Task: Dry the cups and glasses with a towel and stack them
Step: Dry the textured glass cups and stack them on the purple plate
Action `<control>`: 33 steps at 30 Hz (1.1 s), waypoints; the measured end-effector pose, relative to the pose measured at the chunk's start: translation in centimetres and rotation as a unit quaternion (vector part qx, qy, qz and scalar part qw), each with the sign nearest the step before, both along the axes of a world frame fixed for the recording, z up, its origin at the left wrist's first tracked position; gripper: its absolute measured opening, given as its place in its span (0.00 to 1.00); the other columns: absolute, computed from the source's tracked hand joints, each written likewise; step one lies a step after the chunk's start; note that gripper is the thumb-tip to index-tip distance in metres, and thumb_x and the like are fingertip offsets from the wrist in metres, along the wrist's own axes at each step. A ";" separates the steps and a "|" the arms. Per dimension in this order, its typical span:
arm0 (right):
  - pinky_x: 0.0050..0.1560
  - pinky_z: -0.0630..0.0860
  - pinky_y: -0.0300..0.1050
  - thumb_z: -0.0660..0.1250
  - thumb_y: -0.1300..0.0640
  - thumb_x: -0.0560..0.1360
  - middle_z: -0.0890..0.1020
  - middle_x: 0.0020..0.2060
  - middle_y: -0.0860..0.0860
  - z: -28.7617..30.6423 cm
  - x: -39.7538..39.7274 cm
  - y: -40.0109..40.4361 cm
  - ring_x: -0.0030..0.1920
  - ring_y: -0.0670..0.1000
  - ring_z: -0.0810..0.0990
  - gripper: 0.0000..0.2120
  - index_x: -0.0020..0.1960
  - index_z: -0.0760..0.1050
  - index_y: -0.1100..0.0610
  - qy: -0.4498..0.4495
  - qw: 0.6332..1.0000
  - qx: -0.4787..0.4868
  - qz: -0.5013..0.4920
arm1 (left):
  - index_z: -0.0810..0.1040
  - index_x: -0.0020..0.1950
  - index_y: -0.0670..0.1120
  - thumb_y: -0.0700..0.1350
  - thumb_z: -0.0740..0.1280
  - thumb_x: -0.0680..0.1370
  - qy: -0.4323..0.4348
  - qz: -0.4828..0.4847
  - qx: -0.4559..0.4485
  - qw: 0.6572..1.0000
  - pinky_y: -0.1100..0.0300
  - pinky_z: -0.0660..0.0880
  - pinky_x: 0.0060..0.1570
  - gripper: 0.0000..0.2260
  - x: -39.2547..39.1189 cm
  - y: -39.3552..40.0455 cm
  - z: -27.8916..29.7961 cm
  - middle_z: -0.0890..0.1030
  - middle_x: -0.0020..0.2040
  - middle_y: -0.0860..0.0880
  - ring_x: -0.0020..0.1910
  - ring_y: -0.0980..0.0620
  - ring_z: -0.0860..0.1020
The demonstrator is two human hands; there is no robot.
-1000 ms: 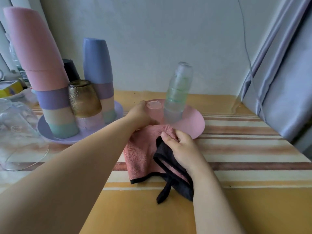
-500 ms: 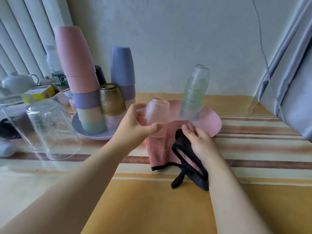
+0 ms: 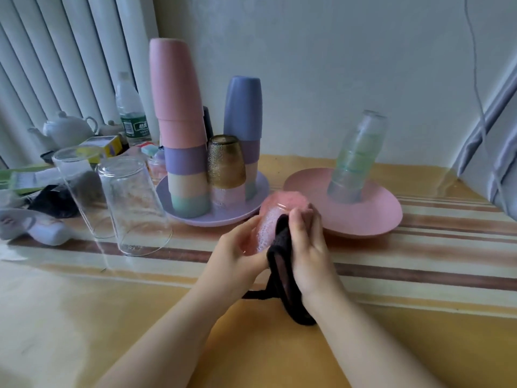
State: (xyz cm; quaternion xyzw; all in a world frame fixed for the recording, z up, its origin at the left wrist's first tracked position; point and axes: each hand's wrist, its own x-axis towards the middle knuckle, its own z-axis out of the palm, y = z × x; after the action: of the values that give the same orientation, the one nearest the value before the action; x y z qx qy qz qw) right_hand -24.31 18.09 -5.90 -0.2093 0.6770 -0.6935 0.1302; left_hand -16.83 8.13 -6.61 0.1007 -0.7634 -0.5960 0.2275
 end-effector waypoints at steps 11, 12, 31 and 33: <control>0.53 0.78 0.50 0.60 0.33 0.64 0.86 0.43 0.55 -0.1 -1.1 0.6 0.45 0.53 0.84 0.31 0.53 0.80 0.56 -0.202 0.969 -0.123 0.077 | 0.80 0.57 0.42 0.51 0.73 0.65 0.072 -0.034 0.291 0.953 0.51 0.77 0.53 0.23 -1.2 0.6 -0.3 0.84 0.50 0.42 0.47 0.47 0.82; 0.53 0.78 0.50 0.59 0.34 0.65 0.86 0.42 0.54 -0.5 -0.8 0.3 0.44 0.52 0.84 0.30 0.53 0.79 0.55 -0.191 0.972 -0.112 0.081 | 0.79 0.54 0.41 0.49 0.73 0.65 0.090 -0.009 0.324 0.942 0.53 0.78 0.49 0.21 -1.4 0.5 -0.1 0.83 0.47 0.42 0.43 0.49 0.82; 0.55 0.66 0.23 0.60 0.42 0.73 0.75 0.56 0.35 -0.5 0.6 0.0 0.56 0.28 0.73 0.21 0.64 0.65 0.45 0.116 0.990 -0.014 0.080 | 0.74 0.66 0.49 0.55 0.63 0.78 0.068 0.039 0.043 0.996 0.61 0.73 0.59 0.19 -0.3 -0.4 0.3 0.83 0.57 0.54 0.58 0.59 0.79; 0.52 0.66 0.21 0.58 0.40 0.70 0.76 0.51 0.31 -0.1 0.1 0.4 0.51 0.25 0.73 0.16 0.56 0.70 0.42 0.079 0.995 -0.027 0.057 | 0.74 0.67 0.48 0.55 0.62 0.79 0.050 0.011 0.030 0.998 0.58 0.72 0.63 0.19 -0.1 -0.2 0.4 0.82 0.59 0.54 0.60 0.59 0.78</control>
State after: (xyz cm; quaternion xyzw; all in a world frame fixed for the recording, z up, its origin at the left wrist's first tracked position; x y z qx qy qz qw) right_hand -24.18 18.46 -5.96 -0.3051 0.6532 -0.6843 0.1098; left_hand -16.92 7.95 -6.23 0.0860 -0.7313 -0.6208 0.2691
